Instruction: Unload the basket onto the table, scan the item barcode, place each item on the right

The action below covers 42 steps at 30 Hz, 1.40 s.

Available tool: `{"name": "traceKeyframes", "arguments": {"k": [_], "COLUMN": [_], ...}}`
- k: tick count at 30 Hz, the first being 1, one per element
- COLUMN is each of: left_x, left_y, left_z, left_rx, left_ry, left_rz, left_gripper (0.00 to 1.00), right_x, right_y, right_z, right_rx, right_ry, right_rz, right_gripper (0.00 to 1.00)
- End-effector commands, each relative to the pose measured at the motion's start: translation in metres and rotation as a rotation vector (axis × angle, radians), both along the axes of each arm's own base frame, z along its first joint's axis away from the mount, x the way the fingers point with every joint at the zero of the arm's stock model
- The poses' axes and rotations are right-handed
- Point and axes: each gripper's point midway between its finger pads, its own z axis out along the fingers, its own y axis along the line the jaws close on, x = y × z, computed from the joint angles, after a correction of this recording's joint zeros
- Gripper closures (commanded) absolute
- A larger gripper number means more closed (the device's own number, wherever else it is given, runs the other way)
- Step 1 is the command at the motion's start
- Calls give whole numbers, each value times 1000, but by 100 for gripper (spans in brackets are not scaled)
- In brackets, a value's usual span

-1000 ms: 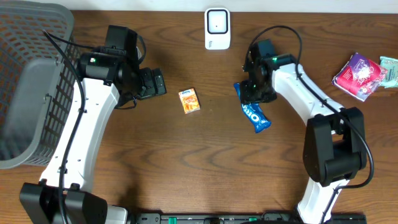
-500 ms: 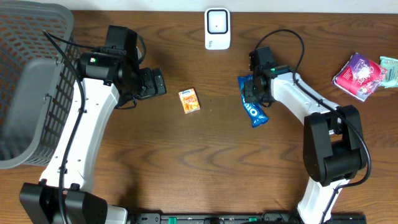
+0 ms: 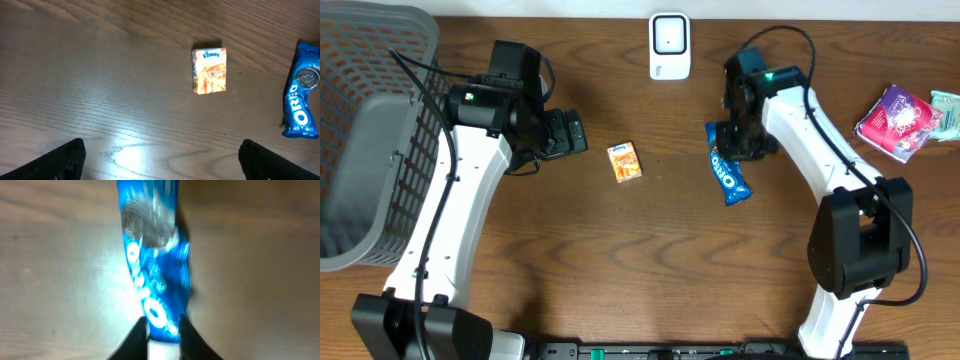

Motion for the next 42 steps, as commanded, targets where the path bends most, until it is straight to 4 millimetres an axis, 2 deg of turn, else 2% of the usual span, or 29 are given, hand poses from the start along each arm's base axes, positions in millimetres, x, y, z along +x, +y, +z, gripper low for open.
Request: {"name": "traceKeyframes", "arguments": {"k": [1,4,10,13,18,19,22,23,25,26,27,30,34,37,42], "left_x": [1,1,1,1,1,1,1,1,1,1,1,1,1,1,1], "left_y": [3,3,3,3,3,3,3,3,3,3,3,3,3,3,3], "left_z": [0,0,0,0,0,0,0,0,0,0,0,0,0,0,0], "left_rx": [11,11,11,11,11,11,11,11,11,11,11,11,11,11,11], "left_ry": [0,-1,0,-1,0,-1,-1,0,0,0,-1,0,0,0,-1], "left_rz": [2,2,2,2,2,2,2,2,2,2,2,2,2,2,2], "left_gripper": [2,2,2,2,2,2,2,2,2,2,2,2,2,2,2], "right_x": [-23,-34,-53,-62,-62,-59,-48,-44,-36,-33,-31,-26,-18,-17,-27], "right_y": [-1,-12,-19,-28,-36,-36,-33,-31,-28,-27,-25,-23,-21,-20,-24], "right_z": [-23,-43,-74,-74,-55,-48,-31,-26,-20,-19,-19,-21,-30,-41,-72], "right_rx": [2,-54,-67,-116,-167,-166,-157,-151,-142,-138,-135,-127,-113,-107,-100], "right_ry": [79,97,127,155,169,167,146,135,111,99,90,67,28,8,5], "right_rz": [-12,-53,-53,-99,-147,-148,-137,-125,-111,-109,-108,-106,-101,-103,-107], "right_gripper": [90,93,99,99,99,96,81,70,37,25,20,17,18,23,27]}}
